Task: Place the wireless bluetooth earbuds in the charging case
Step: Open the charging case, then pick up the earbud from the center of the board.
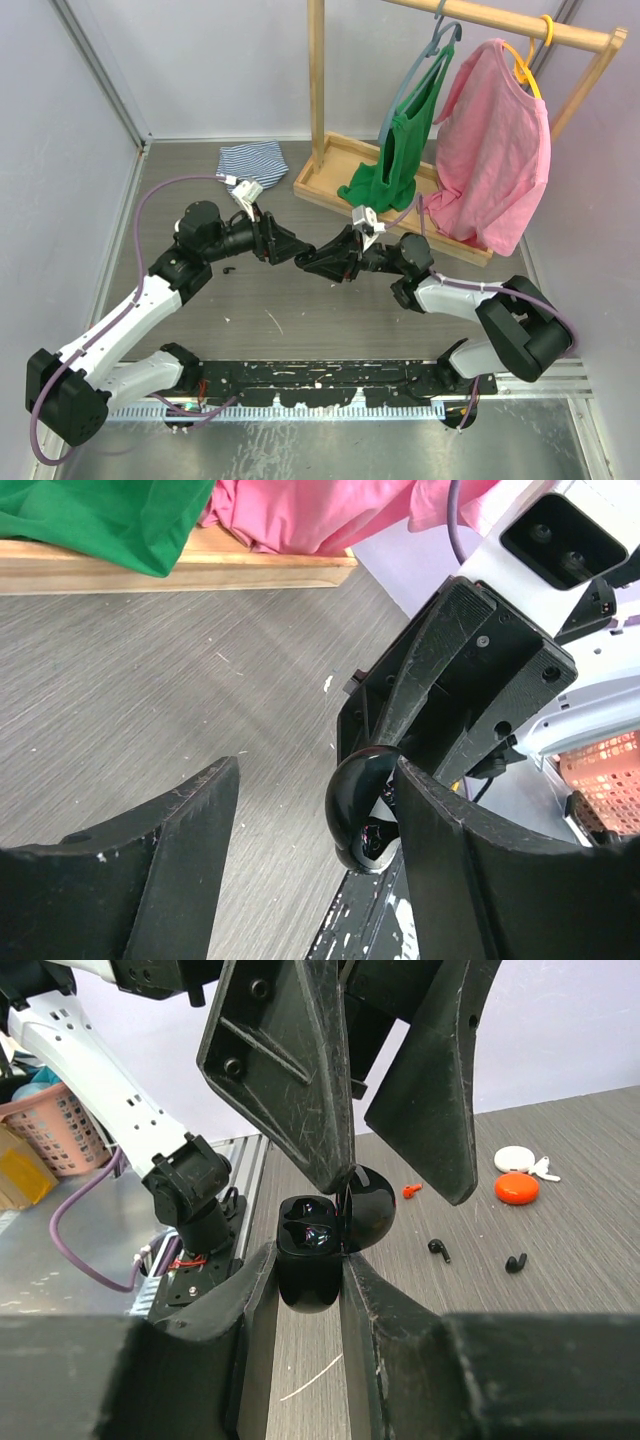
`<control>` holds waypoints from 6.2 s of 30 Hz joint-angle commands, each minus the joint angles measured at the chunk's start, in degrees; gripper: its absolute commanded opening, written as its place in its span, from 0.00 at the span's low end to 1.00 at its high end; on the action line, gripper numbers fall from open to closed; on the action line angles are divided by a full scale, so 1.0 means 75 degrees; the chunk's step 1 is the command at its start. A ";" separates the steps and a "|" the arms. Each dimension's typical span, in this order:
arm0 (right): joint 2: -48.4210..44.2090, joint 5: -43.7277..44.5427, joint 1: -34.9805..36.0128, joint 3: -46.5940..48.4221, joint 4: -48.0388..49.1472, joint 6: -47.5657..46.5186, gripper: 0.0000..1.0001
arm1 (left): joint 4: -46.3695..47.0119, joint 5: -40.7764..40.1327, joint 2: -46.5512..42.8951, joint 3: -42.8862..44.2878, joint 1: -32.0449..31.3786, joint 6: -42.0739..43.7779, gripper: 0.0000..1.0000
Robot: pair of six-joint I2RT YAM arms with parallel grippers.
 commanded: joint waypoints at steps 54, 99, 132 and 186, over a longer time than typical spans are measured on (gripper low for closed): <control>0.0043 0.2545 0.1057 -0.1373 0.0041 -0.3690 0.01 | -0.5236 -0.8165 0.3947 0.1356 0.1510 -0.3080 0.98; 0.0088 0.2626 0.1063 -0.1362 0.0060 -0.3606 0.01 | -0.5118 -0.7316 0.3085 0.0431 0.1808 -0.2603 0.66; 0.0137 0.2617 0.1058 -0.1315 -0.0056 -0.3635 0.01 | -0.4755 -0.5281 0.4517 0.1218 0.3047 -0.1335 0.38; 0.0380 0.2814 0.1064 -0.1315 0.0506 -0.3407 0.01 | -0.4737 -0.6282 0.2338 0.0605 0.1475 -0.1630 0.13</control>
